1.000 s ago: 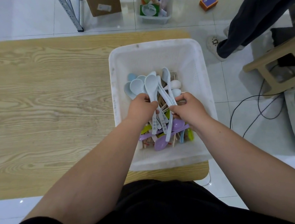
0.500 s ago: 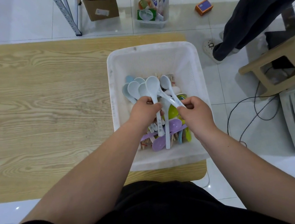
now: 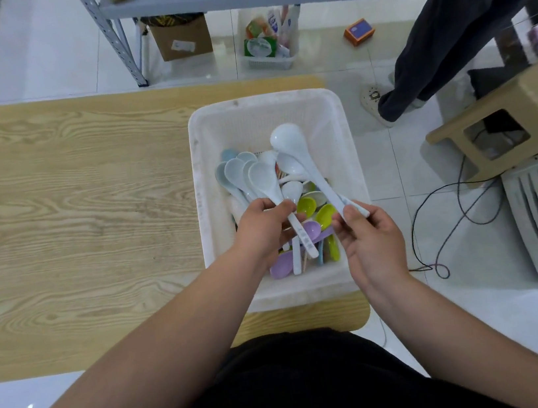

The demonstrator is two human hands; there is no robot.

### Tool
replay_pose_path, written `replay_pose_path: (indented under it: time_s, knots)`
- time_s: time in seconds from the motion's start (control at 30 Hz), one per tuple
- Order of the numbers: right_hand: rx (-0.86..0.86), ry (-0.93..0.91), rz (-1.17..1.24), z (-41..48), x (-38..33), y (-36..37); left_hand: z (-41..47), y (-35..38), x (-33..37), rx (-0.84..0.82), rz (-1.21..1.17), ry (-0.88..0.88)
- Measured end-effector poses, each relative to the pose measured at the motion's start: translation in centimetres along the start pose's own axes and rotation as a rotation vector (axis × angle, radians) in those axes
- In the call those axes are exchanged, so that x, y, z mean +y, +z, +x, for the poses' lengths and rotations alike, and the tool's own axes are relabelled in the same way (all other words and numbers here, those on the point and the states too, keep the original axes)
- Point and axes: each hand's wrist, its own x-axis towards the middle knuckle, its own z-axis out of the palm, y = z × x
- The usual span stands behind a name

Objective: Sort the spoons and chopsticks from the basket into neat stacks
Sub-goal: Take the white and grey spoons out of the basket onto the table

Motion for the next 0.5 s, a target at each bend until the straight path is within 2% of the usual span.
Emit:
replay_pose_path:
  time_s: [0.17, 0.33, 0.4, 0.5]
  knots:
    - [-0.185, -0.155, -0.343, -1.9, -0.6, -1.1, -3.5, 1.6, -0.3, -0.065, -0.153, 0.120]
    - [-0.388, -0.361, -0.670, -2.7, -0.8, -2.7, -5.4, 1.7, -1.1, -0.002, -0.157, 0.203]
    - [-0.419, -0.376, -0.707, -2.7, -0.9, -3.0, -5.8, 1.7, -1.4, 0.020, -0.147, 0.200]
    - [-0.388, -0.350, -0.626, -2.5, -1.3, -3.4, -6.5, 1.6, -2.0, 0.035, -0.225, 0.167]
